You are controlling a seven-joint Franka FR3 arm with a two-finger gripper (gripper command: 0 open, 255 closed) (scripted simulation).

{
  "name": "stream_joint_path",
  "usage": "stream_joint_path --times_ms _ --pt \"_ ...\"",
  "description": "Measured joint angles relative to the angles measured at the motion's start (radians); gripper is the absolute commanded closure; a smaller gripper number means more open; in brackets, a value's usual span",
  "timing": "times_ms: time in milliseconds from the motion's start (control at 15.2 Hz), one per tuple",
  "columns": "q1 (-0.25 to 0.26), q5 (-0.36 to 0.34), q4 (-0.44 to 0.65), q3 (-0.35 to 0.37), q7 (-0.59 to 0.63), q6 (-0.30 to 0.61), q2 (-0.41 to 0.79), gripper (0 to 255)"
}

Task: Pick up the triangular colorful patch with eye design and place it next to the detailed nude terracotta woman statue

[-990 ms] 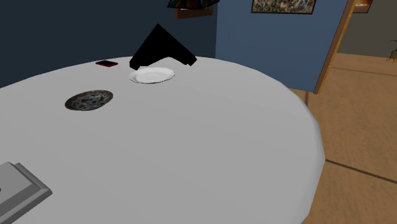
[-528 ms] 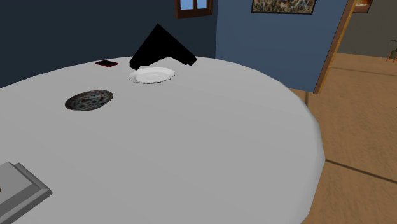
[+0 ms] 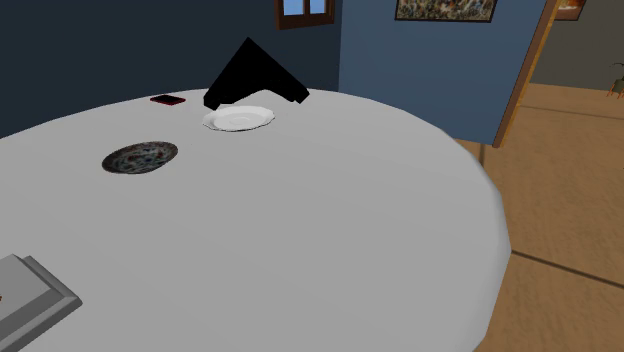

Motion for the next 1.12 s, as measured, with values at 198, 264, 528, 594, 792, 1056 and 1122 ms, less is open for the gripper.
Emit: stream_joint_path --times_ms 198,264,528,594,792,1056,1122 --pt "0.015 0.022 -0.096 0.007 0.021 -0.005 -0.101 255" --pt "0.022 0.028 -0.130 0.013 0.034 -0.005 -0.136 255" --pt "0.049 0.052 -0.213 0.036 0.074 -0.039 -0.251 255" --pt "0.057 0.060 -0.238 0.039 0.083 -0.046 -0.283 255" --pt "0.080 0.078 -0.295 0.057 0.114 -0.071 -0.363 255" --pt "0.112 0.102 -0.347 0.085 0.157 -0.116 -0.458 255" --pt "0.120 0.108 -0.359 0.097 0.172 -0.127 -0.480 255"
